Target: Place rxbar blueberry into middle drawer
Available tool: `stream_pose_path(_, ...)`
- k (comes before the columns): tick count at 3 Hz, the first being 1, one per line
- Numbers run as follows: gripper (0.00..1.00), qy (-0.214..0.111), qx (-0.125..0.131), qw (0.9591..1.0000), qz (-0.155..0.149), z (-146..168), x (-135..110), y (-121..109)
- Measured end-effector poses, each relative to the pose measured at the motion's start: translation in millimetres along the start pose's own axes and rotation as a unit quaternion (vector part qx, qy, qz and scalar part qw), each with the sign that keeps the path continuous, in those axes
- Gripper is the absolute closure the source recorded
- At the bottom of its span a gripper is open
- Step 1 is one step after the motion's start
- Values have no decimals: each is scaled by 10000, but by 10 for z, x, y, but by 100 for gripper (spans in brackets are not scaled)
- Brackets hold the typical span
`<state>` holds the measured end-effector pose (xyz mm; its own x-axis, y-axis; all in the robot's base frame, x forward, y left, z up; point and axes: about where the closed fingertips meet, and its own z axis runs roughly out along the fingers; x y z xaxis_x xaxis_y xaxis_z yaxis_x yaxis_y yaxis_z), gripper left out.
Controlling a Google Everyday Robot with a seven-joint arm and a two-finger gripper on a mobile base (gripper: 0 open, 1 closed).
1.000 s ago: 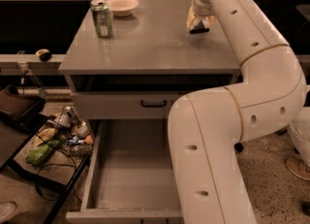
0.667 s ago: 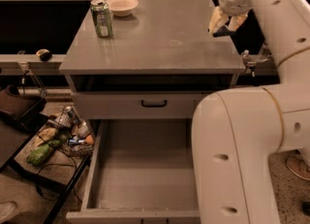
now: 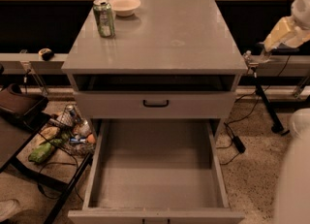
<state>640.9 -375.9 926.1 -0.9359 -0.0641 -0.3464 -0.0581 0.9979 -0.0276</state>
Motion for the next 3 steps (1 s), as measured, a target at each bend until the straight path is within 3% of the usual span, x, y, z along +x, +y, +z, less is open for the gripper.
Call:
stream_pose_path(1, 100, -167, -239, 9995, -74, 16, 532, -329)
stream_pose_path(2, 100, -369, -609, 9972, -210, 240, 962, -411)
stream_pose_path(3, 100, -746, -1055, 9902, -521, 487, 1096, -358)
